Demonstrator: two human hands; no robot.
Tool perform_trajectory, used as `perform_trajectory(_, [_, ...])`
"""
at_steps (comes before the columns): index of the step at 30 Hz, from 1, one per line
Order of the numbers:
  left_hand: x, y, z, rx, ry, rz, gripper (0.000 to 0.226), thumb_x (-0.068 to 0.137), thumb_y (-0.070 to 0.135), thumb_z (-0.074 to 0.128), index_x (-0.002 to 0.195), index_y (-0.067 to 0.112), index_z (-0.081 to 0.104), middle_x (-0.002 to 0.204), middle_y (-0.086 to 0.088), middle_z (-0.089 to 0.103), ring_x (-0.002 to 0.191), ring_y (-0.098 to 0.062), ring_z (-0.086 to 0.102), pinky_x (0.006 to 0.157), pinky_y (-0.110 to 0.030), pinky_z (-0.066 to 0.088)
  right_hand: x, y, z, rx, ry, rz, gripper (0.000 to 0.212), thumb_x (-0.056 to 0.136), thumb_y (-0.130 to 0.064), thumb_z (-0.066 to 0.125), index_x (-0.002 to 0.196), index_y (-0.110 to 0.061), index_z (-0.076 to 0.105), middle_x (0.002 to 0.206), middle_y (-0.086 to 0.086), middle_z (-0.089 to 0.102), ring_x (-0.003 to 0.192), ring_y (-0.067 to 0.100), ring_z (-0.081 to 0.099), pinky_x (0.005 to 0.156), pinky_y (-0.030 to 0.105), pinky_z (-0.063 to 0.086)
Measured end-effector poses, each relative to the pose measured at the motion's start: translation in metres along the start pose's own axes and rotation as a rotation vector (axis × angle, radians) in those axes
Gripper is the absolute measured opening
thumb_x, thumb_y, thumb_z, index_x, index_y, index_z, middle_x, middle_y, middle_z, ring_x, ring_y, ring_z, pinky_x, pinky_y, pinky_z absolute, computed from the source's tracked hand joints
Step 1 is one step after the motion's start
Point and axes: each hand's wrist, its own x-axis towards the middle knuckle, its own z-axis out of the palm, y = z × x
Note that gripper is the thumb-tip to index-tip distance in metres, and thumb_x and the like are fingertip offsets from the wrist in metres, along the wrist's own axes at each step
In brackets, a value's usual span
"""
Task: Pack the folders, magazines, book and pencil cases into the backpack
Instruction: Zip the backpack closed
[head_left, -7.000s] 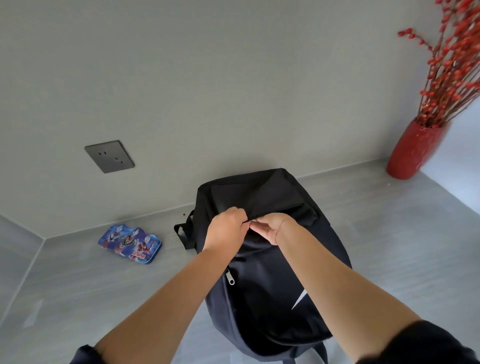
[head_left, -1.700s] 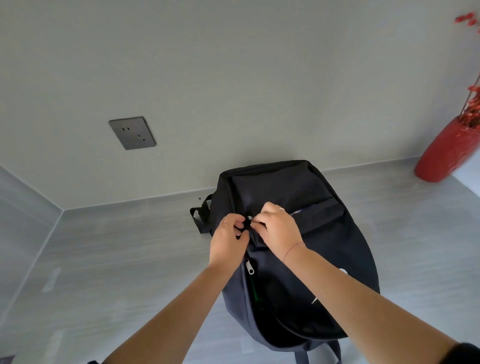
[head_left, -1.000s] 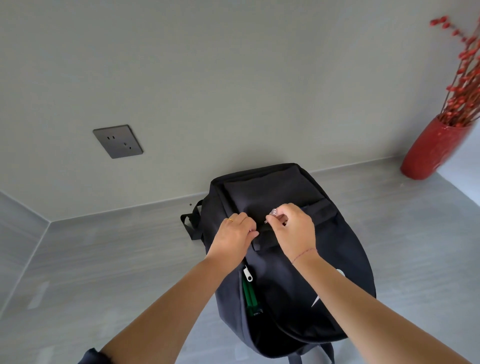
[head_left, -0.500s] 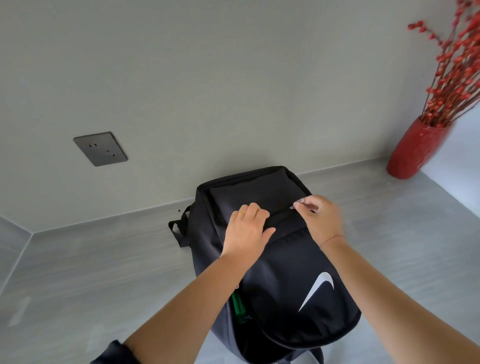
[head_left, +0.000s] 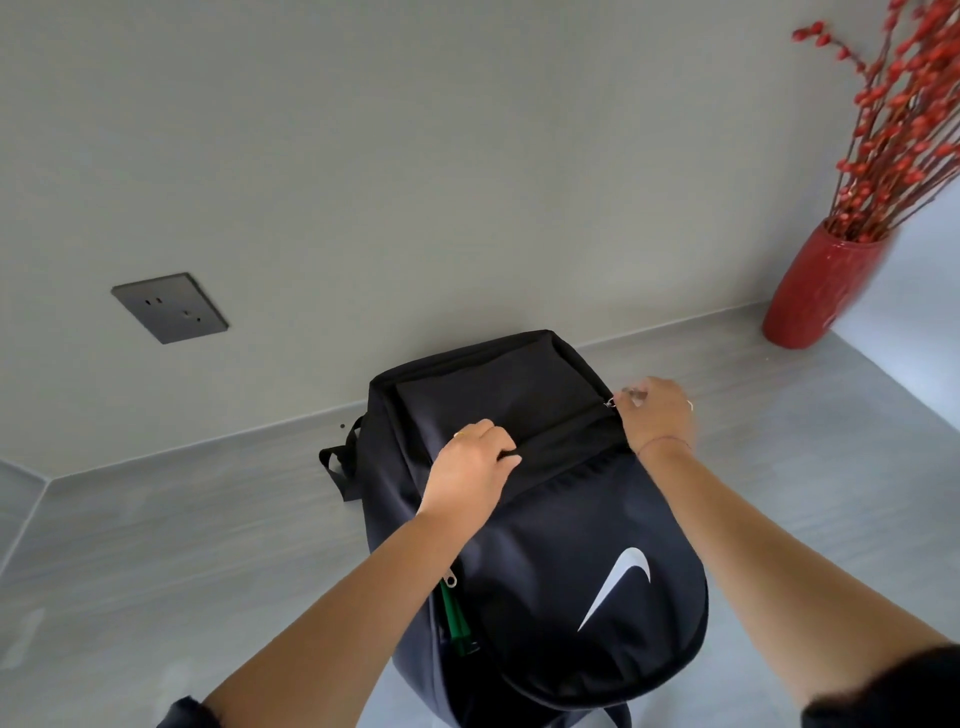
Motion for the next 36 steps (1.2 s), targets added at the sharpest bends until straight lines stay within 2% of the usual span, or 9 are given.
perform_trajectory(4, [-0.02, -0.024, -0.009, -0.017, 0.165, -0.155, 0.021, 0.086, 0.028, 0.066, 0.1, 0.013, 0.065, 0.099, -0.001, 0.061, 0.092, -0.018, 0.056, 0.081, -0.027, 0.042, -0.07, -0.023, 0.011, 0.14, 0.089, -0.304, 0.021, 0.076, -0.022, 0.069, 0.094, -0.014, 0.062, 0.098, 0.005, 0.057, 0.088, 0.026, 0.058, 0.081, 0.037, 0.048])
perform_trajectory(6, [-0.035, -0.033, -0.012, 0.008, 0.221, -0.252, 0.024, 0.086, 0.028, 0.067, 0.103, 0.012, 0.062, 0.104, -0.003, 0.058, 0.095, -0.02, 0.054, 0.084, -0.029, 0.041, -0.123, -0.028, 0.027, 0.152, -0.121, -0.403, 0.011, 0.076, -0.028, 0.068, 0.082, -0.02, 0.064, 0.082, -0.005, 0.055, 0.079, 0.015, 0.055, 0.073, 0.028, 0.046])
perform_trajectory(9, [-0.063, -0.044, -0.015, -0.112, 0.224, -0.457, 0.024, 0.088, 0.029, 0.063, 0.104, 0.012, 0.057, 0.103, -0.001, 0.053, 0.094, -0.02, 0.053, 0.082, -0.032, 0.048, -0.185, -0.022, 0.06, 0.006, -0.354, -0.442, 0.016, 0.078, -0.038, 0.065, 0.081, -0.023, 0.068, 0.079, -0.011, 0.051, 0.08, 0.009, 0.051, 0.073, 0.022, 0.042])
perform_trajectory(14, [-0.097, -0.052, -0.008, -0.278, 0.056, -0.735, 0.022, 0.089, 0.034, 0.06, 0.098, 0.015, 0.054, 0.1, -0.001, 0.057, 0.08, -0.015, 0.055, 0.067, -0.026, 0.042, -0.218, -0.014, 0.094, -0.29, -0.195, -0.498, 0.021, 0.061, -0.041, 0.076, 0.077, -0.029, 0.069, 0.077, -0.006, 0.06, 0.074, 0.018, 0.062, 0.065, 0.031, 0.048])
perform_trajectory(21, [-0.117, -0.048, -0.001, -0.338, -0.004, -0.749, 0.022, 0.089, 0.034, 0.059, 0.098, 0.014, 0.056, 0.1, -0.002, 0.06, 0.081, -0.014, 0.056, 0.068, -0.023, 0.04, -0.226, -0.03, 0.106, -0.452, -0.126, -0.471, 0.016, 0.074, -0.037, 0.068, 0.068, -0.022, 0.066, 0.074, -0.003, 0.061, 0.071, 0.021, 0.062, 0.066, 0.035, 0.045])
perform_trajectory(25, [-0.119, -0.046, 0.0, -0.332, -0.023, -0.748, 0.027, 0.088, 0.037, 0.06, 0.098, 0.013, 0.055, 0.101, -0.002, 0.057, 0.08, -0.015, 0.055, 0.067, -0.024, 0.04, -0.23, -0.036, 0.104, -0.368, -0.179, -0.361, 0.026, 0.089, -0.038, 0.049, 0.085, -0.02, 0.067, 0.091, -0.003, 0.062, 0.084, 0.019, 0.062, 0.079, 0.032, 0.039])
perform_trajectory(29, [-0.122, -0.033, 0.0, -0.339, -0.043, -0.819, 0.035, 0.085, 0.042, 0.063, 0.098, 0.013, 0.049, 0.091, -0.004, 0.061, 0.081, -0.02, 0.058, 0.063, -0.025, 0.04, -0.232, -0.031, 0.092, -0.324, -0.279, -0.395, 0.029, 0.094, -0.033, 0.042, 0.087, -0.015, 0.063, 0.09, 0.001, 0.061, 0.074, 0.02, 0.057, 0.068, 0.027, 0.036])
perform_trajectory(33, [-0.116, -0.021, -0.006, -0.401, -0.06, -0.922, 0.027, 0.083, 0.032, 0.06, 0.075, 0.008, 0.05, 0.066, -0.002, 0.052, 0.061, -0.019, 0.049, 0.049, -0.026, 0.036, -0.233, -0.036, 0.078, -0.354, -0.297, -0.47, 0.024, 0.094, -0.03, 0.043, 0.09, -0.012, 0.059, 0.093, 0.004, 0.063, 0.072, 0.021, 0.053, 0.063, 0.028, 0.033])
perform_trajectory(36, [-0.108, -0.017, -0.006, -0.461, -0.063, -0.955, 0.034, 0.079, 0.016, 0.057, 0.048, 0.012, 0.043, 0.057, -0.009, 0.053, 0.059, -0.026, 0.051, 0.056, -0.03, 0.041, -0.235, -0.041, 0.072, -0.275, -0.359, -0.426, 0.017, 0.091, -0.025, 0.047, 0.089, -0.013, 0.057, 0.09, 0.006, 0.067, 0.084, 0.028, 0.062, 0.063, 0.031, 0.036])
